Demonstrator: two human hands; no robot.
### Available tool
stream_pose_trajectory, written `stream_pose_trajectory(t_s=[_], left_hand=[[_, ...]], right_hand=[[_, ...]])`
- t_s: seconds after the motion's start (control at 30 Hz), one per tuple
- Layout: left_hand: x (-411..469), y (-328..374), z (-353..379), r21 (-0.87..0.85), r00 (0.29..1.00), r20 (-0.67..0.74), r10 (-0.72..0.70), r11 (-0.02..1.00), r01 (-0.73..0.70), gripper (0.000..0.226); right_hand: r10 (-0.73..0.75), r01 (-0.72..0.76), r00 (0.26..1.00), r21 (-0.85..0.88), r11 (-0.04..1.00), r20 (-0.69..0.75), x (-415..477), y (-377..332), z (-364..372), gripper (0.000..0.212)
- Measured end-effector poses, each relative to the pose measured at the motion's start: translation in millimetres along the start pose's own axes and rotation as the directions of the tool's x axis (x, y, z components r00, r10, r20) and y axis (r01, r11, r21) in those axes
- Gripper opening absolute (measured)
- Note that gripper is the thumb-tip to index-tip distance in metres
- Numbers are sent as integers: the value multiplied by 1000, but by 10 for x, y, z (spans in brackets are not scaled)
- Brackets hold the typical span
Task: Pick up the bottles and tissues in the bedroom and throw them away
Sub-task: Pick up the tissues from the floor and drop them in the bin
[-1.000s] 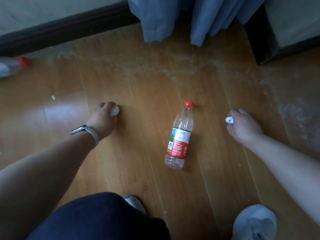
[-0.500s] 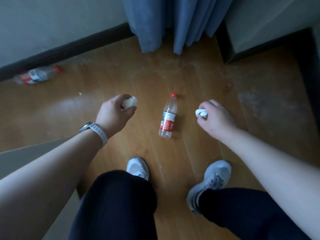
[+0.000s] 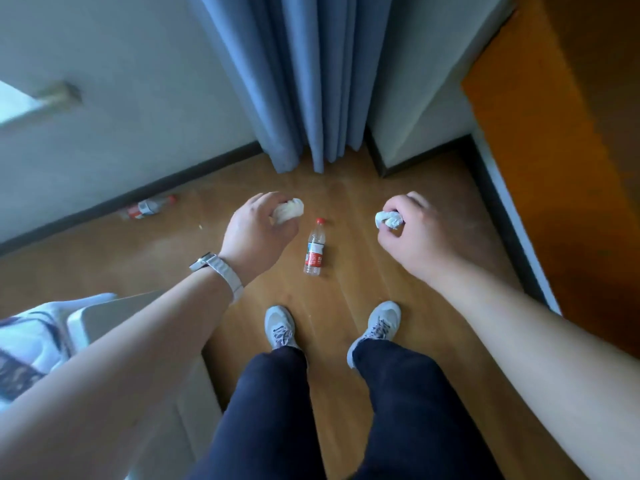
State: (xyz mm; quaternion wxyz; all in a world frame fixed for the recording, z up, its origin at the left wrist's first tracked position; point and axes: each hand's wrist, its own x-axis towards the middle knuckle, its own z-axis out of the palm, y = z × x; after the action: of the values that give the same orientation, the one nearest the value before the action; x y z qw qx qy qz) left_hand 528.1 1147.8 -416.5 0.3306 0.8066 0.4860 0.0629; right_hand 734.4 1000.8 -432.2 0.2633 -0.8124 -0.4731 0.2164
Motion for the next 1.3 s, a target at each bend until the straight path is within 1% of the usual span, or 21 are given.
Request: stream_pose_trajectory(t_s=[0.1,0.23,0.37,0.5,0.6,0.73,0.83,0.93,1.03,1.13,1.2,1.3], left_hand=[[-245,473,-347,-11,1000,-18,7,1000,-7,30],[-542,1024,-723,-31,999,-34,24,999,-25,30],[-766,1425,-983,-39,999,-8,43,998,-43,28],[-904,1728,-1144,-91,999,-11,50,995,-51,25],[-941,1889,-1213,-98,990,15,141,985,-139,25],[-892,1970,-1317,-94,957,93,276,959,-267,27],[-831,2005,-1477,-90,909,114,402,915,-393,29],[-853,2010,-1645,-119,836,127,534,845,-522,30],[-903,2014,-1717,-155,759,165,630,776,-611,30],[-1069,2109,-1705,-203,682,222,697,717,-666,29],[-1269,2199,-1701,-252,624,249,740,672,-696,27],[-1606,2336,-1680,-312,525,279,804,594,-742,25]], right_hand=[[-10,7,999,-98,995,-33,-143,-309,-605,13],[-39,35,997,-71,997,-64,-340,-592,-1219,14],[-34,25,993,-84,996,-114,-555,-776,-1643,16],[-30,17,991,-103,995,-129,-786,-974,-1900,15],[-8,-10,985,-103,995,-171,-924,-1099,-1993,15],[41,-77,961,-124,989,-273,-1126,-1281,-2085,16],[111,-162,928,-116,980,-357,-1343,-1478,-2088,19],[198,-274,878,-117,955,-435,-1605,-1730,-2068,20],[297,-393,799,-80,916,-523,-1918,-1968,-2064,18],[342,-473,720,-66,879,-604,-2315,-2171,-2053,17],[383,-535,654,-40,844,-652,-2623,-2280,-2038,16],[426,-616,570,-23,787,-703,-3129,-2413,-2044,16]])
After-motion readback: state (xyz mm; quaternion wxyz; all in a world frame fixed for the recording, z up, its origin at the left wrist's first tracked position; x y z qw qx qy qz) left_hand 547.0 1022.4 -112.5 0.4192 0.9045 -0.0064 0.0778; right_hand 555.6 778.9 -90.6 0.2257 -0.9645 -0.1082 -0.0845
